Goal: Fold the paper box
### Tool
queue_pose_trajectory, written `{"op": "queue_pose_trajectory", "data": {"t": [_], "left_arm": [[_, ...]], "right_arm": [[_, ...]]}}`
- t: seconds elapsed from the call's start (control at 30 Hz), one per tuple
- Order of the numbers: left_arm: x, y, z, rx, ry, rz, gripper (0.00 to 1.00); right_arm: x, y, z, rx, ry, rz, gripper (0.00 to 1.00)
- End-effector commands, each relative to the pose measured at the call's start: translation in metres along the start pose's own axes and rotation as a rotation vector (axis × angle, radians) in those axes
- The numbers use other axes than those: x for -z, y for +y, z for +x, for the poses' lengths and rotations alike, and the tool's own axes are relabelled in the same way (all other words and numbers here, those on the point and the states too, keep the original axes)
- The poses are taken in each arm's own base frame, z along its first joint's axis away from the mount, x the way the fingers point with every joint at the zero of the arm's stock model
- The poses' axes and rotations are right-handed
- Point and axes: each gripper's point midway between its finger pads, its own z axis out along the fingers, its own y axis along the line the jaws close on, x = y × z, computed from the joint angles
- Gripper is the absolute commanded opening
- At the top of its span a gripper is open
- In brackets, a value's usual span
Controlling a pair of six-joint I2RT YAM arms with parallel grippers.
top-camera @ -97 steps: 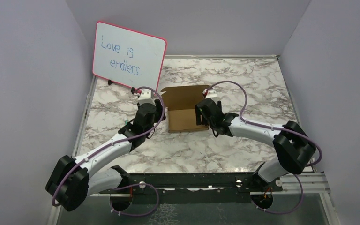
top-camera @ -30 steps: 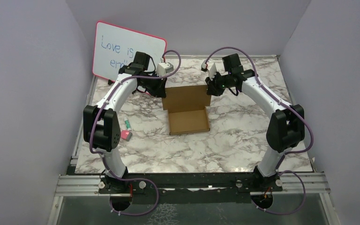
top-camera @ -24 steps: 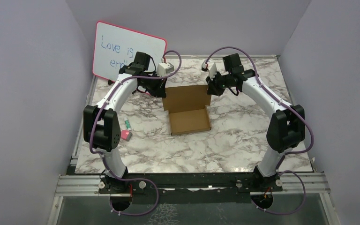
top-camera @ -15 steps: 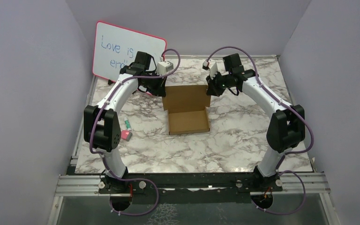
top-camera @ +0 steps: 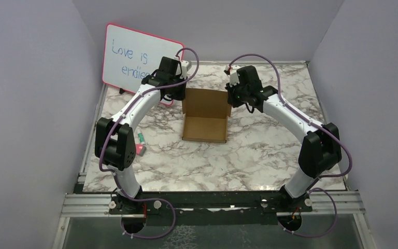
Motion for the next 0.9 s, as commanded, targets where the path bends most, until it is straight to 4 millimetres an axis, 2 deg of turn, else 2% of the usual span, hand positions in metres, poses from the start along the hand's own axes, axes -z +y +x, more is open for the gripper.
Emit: {"op": "queue_pose_trajectory", "data": {"t": [0.0,0.17,0.33,0.5,0.67,0.87], "left_arm": [[0.013,-0.007,-0.039,0.120,-0.170,-0.073,0.00],[0.014,-0.008,-0.048,0.197,-0.256,-0.089,0.00],[0.011,-0.015,-0.055,0.251,-0.332,-0.064,0.00],[0.002,-0.019,-0.049,0.295,-0.360,-0.049,0.00],[-0.003,-0.025,-0.044,0.337,-0.389,-0.014,0.00],[-0.002,-0.031,-0.036,0.382,-0.416,-0.005,0.00]], "right_arm": [[0.009,-0.006,-0.028,-0.149,-0.129,0.175,0.02],[0.000,-0.007,-0.030,-0.240,-0.161,0.286,0.03],[-0.008,-0.020,-0.035,-0.368,-0.221,0.394,0.04],[-0.017,-0.031,-0.034,-0.494,-0.275,0.468,0.05],[-0.026,-0.040,-0.024,-0.619,-0.294,0.539,0.05],[-0.023,-0.041,-0.015,-0.686,-0.323,0.562,0.05]]}}
